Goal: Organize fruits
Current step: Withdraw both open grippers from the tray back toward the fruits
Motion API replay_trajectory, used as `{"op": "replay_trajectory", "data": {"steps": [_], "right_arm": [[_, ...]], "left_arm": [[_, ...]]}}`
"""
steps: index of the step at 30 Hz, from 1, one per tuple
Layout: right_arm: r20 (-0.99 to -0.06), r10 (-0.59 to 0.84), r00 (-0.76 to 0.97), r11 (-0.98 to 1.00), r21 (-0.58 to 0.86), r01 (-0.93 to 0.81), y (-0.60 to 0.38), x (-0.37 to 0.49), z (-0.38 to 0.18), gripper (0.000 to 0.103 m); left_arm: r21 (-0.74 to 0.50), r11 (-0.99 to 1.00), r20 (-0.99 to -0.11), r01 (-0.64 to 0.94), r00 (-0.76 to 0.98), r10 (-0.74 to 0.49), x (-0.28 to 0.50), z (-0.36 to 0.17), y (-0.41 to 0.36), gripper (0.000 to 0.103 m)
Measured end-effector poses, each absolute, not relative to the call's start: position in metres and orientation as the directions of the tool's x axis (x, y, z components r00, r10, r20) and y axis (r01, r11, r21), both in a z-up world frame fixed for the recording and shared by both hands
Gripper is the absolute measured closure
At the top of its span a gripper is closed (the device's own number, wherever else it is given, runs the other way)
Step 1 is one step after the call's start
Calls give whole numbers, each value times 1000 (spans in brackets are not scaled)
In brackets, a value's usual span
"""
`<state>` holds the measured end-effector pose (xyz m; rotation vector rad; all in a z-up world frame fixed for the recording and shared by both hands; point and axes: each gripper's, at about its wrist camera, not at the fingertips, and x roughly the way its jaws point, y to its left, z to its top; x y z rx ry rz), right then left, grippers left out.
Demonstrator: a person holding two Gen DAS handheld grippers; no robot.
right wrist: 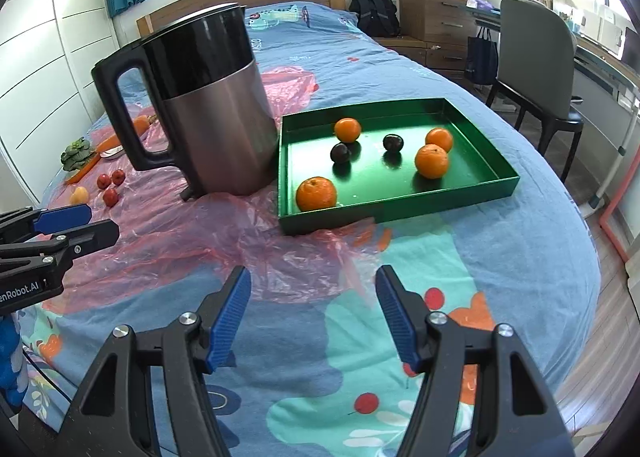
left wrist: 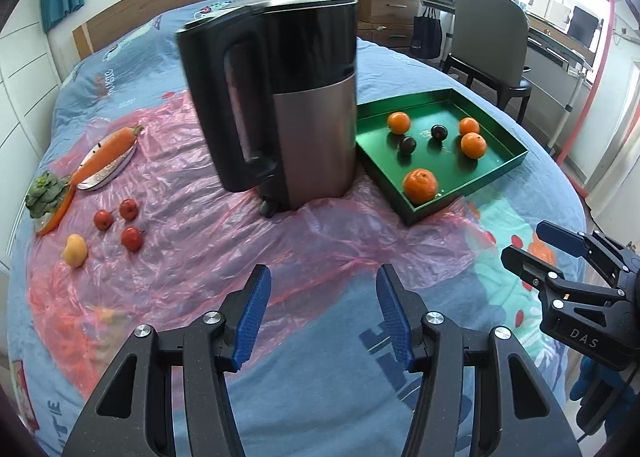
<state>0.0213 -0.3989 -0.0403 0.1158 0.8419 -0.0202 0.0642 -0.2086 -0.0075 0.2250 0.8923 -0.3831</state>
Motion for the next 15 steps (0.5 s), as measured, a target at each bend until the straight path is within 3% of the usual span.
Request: {"op": "replay_trajectory", "data": {"steps": [15], "right_arm": [[-748,136,650,990,80,-115,-300,16,-33,3]], "left_arm": [[20,963,-764,269,625,-159,46,-5,-108,54]]}}
